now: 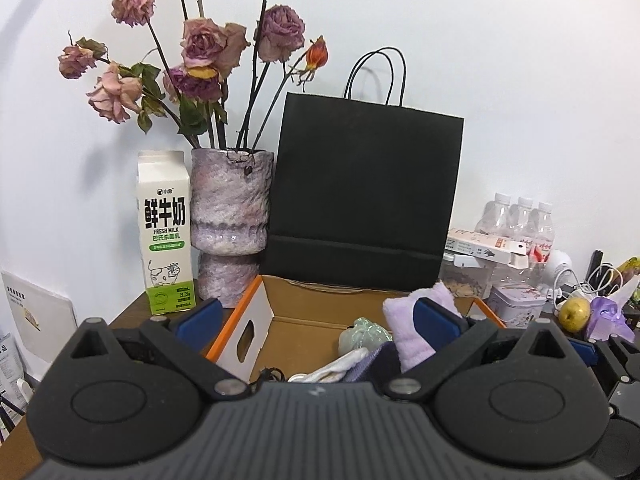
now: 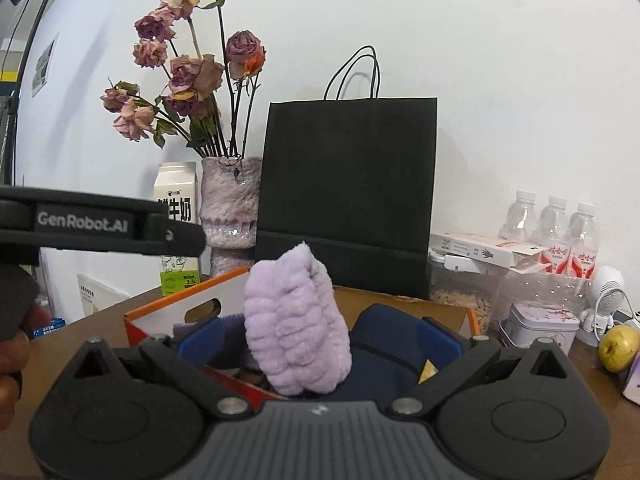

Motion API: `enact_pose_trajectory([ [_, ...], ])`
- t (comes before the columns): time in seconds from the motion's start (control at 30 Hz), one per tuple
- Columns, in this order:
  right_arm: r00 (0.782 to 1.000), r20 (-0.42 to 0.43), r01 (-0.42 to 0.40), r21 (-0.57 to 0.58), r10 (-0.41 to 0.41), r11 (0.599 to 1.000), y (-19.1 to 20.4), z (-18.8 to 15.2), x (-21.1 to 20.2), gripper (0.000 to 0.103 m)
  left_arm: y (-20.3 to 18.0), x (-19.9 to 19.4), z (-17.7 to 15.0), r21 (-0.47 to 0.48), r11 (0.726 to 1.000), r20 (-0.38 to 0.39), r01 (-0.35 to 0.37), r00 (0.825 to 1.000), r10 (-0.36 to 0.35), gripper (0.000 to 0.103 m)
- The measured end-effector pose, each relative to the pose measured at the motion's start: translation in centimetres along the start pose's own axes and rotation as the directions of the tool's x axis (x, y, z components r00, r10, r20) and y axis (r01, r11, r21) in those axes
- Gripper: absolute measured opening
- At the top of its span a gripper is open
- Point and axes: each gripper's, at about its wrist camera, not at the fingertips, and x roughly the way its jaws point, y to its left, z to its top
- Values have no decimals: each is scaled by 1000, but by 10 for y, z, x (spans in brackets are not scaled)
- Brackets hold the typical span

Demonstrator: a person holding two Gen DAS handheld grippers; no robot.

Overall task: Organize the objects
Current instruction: 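Open both grippers to drop the cloth and lilac item into the box, then move both grippers back toward the red rose and yellow block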

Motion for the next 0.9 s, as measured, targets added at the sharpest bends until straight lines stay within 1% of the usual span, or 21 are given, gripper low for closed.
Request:
enact_pose_trajectory([
  [0.3,1000,18,21,15,-22,1000,-1,-10,-35,103,2,-29,-10,14,1000,23,0,1000,0,103],
  [0.37,1000,17,23,19,-24,1000,-1,-13,-42,103,3,-36,-14,22,1000,25,13,1000,-13,103],
  [0.7,1000,-6,10,7,-10,1000,8,-30,-75,103,2,-68,-33,55,998,30,37,999,-39,103],
  [0.9,1000,-19,-1,3,1,1000,14,-39,-94,103,2,-82,-45,68,997,30,34,999,-36,103],
])
